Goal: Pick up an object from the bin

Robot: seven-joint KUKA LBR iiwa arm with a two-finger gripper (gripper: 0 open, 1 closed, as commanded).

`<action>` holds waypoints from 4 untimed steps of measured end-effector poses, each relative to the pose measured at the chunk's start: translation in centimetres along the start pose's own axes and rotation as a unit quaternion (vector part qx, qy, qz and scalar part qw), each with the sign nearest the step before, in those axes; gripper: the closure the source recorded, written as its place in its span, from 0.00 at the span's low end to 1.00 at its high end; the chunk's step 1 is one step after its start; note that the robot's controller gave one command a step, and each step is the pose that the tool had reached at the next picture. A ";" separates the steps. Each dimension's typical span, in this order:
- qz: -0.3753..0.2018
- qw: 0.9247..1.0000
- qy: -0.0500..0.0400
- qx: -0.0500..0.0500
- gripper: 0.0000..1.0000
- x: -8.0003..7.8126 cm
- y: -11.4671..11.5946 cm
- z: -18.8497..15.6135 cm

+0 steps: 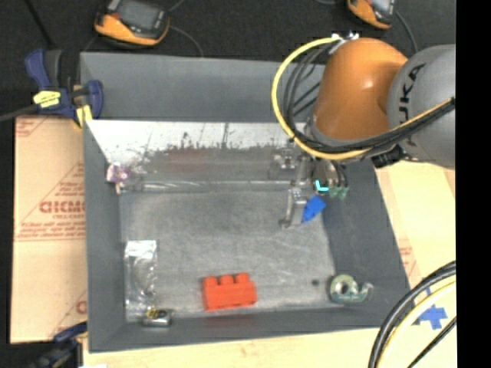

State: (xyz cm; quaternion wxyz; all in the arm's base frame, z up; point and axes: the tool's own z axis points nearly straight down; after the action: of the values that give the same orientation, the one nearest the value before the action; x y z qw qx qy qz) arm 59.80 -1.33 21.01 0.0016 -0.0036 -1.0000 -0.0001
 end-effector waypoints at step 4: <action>-0.064 0.998 -0.006 0.000 1.00 -5.4 -12.8 13.7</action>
Offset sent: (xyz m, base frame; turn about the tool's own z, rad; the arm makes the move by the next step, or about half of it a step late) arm -0.0273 -0.0936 -0.0915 -0.2053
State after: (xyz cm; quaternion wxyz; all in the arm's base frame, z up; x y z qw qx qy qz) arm 65.03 -14.14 7.29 -0.0042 0.0602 -0.9982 -0.0002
